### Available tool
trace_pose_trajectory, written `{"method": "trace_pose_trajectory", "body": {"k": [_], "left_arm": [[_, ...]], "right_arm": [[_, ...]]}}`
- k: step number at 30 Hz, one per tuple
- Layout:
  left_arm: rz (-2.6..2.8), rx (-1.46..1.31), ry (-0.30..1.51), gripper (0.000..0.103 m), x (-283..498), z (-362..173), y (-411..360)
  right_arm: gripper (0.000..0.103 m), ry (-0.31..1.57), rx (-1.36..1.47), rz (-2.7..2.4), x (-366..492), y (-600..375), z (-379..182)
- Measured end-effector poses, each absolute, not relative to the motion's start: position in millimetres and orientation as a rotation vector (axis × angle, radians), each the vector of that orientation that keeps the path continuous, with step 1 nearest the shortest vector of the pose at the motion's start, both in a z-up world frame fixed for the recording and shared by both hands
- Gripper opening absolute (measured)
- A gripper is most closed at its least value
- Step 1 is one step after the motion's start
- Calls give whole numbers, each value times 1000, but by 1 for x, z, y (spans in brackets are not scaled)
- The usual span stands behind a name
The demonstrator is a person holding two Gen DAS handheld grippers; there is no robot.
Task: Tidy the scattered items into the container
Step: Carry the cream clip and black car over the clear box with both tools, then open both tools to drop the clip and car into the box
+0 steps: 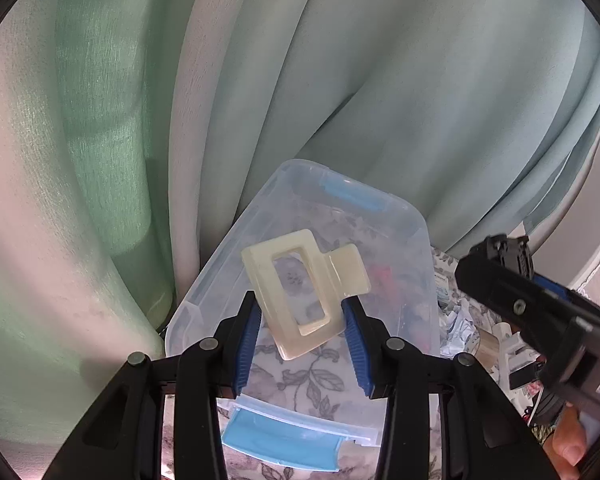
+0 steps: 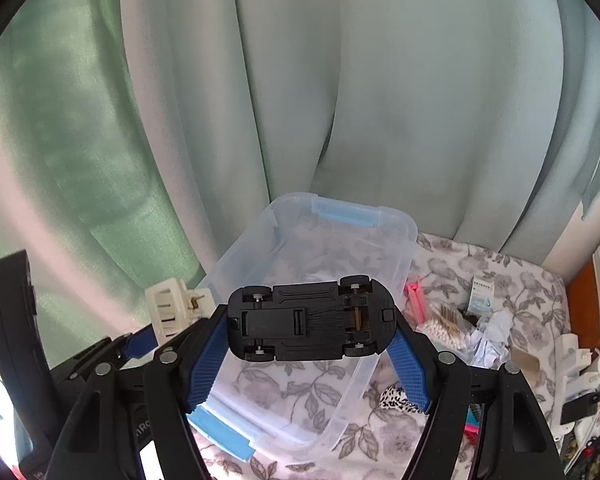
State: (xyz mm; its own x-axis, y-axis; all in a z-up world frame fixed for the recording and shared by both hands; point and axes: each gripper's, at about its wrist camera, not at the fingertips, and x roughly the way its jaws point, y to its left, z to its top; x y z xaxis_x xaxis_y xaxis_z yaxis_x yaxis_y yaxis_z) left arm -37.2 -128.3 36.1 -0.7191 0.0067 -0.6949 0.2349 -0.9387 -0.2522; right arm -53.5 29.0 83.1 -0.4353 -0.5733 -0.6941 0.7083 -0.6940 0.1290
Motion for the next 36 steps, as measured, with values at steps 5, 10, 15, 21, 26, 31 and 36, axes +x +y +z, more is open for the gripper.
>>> {"method": "trace_pose_trajectory", "body": {"k": [5, 10, 15, 21, 26, 31, 36], "left_arm": [[-2751, 1126, 493, 54, -45, 35, -129], [-2745, 1126, 495, 69, -44, 36, -128], [-2738, 1143, 484, 70, -46, 35, -125], [-2735, 1135, 481, 80, -42, 37, -123], [-2734, 1130, 468, 81, -45, 38, -122], [-2741, 1117, 445, 82, -42, 43, -118], [-2755, 1102, 427, 82, -39, 48, -113]], "right_arm": [[78, 259, 909, -2130, -56, 21, 85], [86, 254, 908, -2119, -60, 21, 83], [90, 244, 919, -2126, -61, 24, 83], [90, 232, 933, -2134, -62, 30, 81], [90, 221, 940, -2136, -62, 36, 81], [91, 214, 938, -2142, -61, 42, 82], [91, 201, 934, -2149, -62, 49, 84]]}}
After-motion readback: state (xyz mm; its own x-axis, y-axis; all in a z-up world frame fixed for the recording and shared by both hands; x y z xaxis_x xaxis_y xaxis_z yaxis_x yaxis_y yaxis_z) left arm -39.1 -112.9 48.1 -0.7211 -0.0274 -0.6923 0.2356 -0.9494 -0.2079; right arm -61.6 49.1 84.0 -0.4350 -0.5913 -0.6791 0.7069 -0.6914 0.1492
